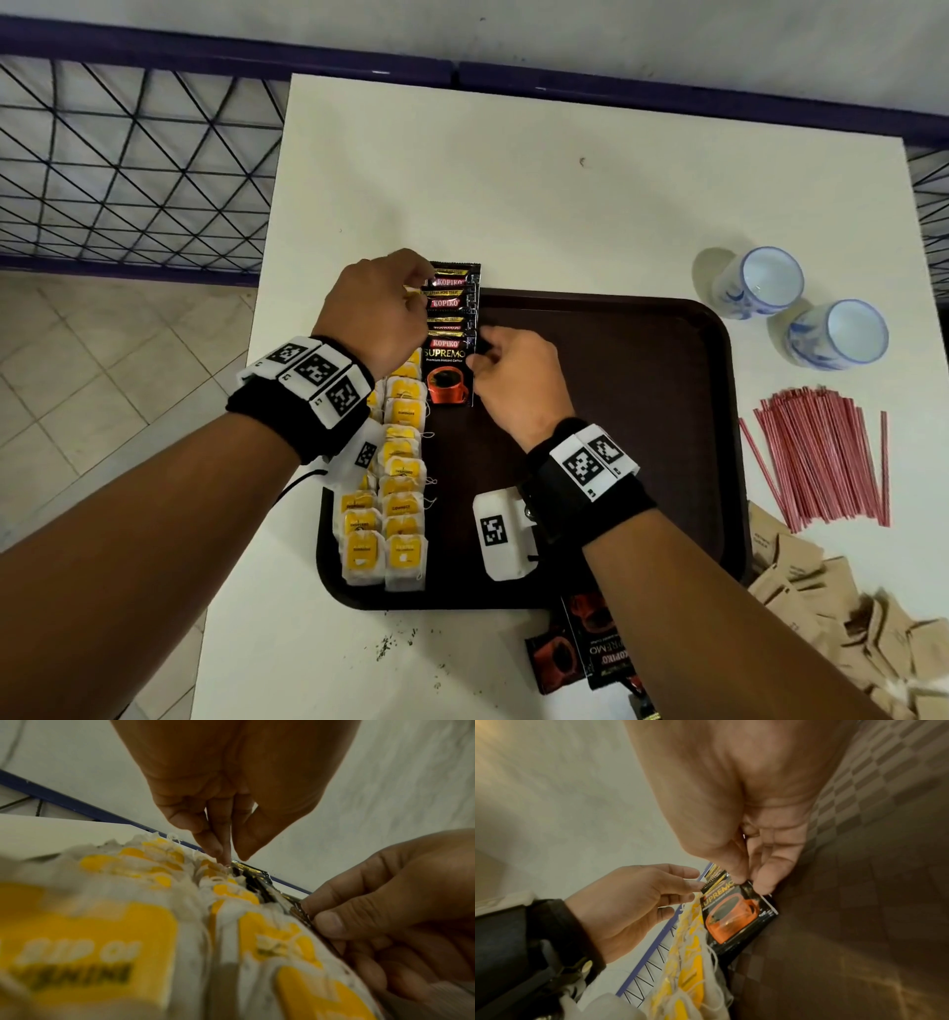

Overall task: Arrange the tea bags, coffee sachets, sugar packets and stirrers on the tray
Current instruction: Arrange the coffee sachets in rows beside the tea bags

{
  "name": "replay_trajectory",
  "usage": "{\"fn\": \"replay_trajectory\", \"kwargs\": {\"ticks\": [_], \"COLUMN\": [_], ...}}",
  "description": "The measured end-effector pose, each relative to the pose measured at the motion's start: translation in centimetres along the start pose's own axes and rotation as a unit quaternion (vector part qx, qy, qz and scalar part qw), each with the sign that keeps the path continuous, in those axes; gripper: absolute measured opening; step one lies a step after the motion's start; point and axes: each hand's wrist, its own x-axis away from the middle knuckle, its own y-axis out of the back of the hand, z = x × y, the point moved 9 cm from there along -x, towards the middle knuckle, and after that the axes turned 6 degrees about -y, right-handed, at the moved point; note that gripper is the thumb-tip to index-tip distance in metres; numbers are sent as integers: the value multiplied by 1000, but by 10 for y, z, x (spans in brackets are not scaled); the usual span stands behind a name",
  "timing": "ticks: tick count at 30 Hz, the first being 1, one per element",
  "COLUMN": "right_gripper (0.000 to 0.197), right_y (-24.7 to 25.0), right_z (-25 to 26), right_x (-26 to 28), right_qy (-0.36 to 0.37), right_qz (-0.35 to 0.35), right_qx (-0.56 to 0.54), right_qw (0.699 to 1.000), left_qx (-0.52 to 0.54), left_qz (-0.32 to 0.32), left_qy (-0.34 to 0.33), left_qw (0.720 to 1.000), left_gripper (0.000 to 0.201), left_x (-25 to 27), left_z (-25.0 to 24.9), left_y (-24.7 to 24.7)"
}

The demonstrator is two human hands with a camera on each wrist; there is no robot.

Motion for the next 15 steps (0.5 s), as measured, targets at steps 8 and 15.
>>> {"fn": "replay_trajectory", "kwargs": {"ticks": [8, 15], "right_gripper": [37, 24], "right_y": [25, 49], "right_z": [9, -48], "right_x": [-1, 94], "right_qy": [-6, 40], "right_qz": [-31, 29], "right_qx": [28, 108], "right_qw": [999, 993], "left_qx": [1, 57], "left_qz": [-49, 61], "left_qy": [-19, -118], "left_qw": [999, 989], "left_gripper": [26, 18], "left_x": [0, 135], "left_z": [-10, -49], "left_y": [31, 8]}}
